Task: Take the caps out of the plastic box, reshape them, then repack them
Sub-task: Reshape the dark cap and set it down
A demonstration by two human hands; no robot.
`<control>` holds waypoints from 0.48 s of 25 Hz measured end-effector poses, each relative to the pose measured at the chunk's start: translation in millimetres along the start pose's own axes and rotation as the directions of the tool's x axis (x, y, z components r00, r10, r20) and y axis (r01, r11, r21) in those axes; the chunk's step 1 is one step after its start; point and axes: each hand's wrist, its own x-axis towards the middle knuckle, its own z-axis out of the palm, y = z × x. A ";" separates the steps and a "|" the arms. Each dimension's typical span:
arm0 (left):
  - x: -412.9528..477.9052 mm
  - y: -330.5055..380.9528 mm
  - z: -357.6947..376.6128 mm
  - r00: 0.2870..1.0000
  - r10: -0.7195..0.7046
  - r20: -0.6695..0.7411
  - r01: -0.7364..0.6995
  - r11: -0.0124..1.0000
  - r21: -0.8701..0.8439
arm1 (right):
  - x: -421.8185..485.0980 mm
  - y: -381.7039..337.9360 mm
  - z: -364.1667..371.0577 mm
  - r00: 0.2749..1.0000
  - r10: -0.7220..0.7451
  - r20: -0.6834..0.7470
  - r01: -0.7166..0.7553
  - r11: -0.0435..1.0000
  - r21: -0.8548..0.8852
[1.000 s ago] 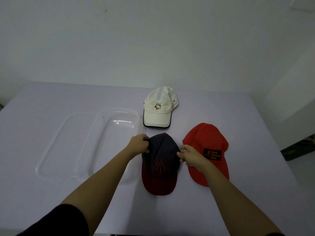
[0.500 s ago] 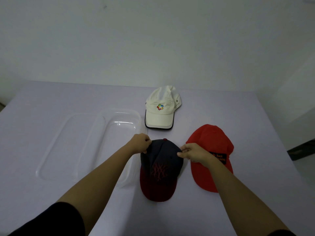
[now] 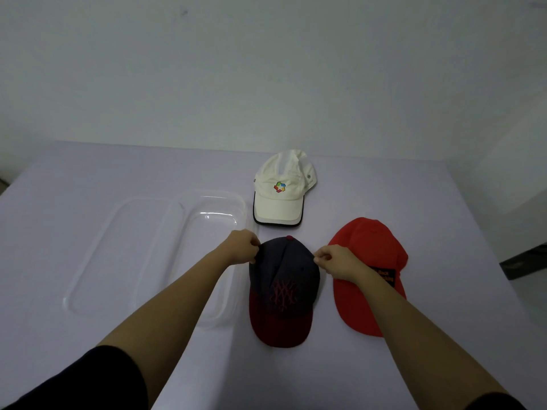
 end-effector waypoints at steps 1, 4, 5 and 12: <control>-0.5 -0.1 0.3 1.000 0.011 -0.017 -0.011 1.000 0.026 | 0.2 1.0 1.2 1.000 -0.006 0.006 0.006 0.999 -0.050; 0.4 -1.8 2.1 0.995 0.021 -0.100 -0.008 0.991 0.132 | -0.8 -3.6 2.6 0.996 -0.003 -0.092 -0.014 0.984 -0.177; -0.7 -2.3 0.8 0.991 0.012 -0.132 0.006 0.990 0.140 | -2.1 -6.6 1.7 0.992 -0.024 -0.121 0.000 0.981 -0.195; -42.2 36.7 1.7 0.878 0.151 -0.454 -0.188 0.982 -0.036 | -62.7 34.5 -23.2 0.734 -0.175 -0.656 0.244 0.970 0.014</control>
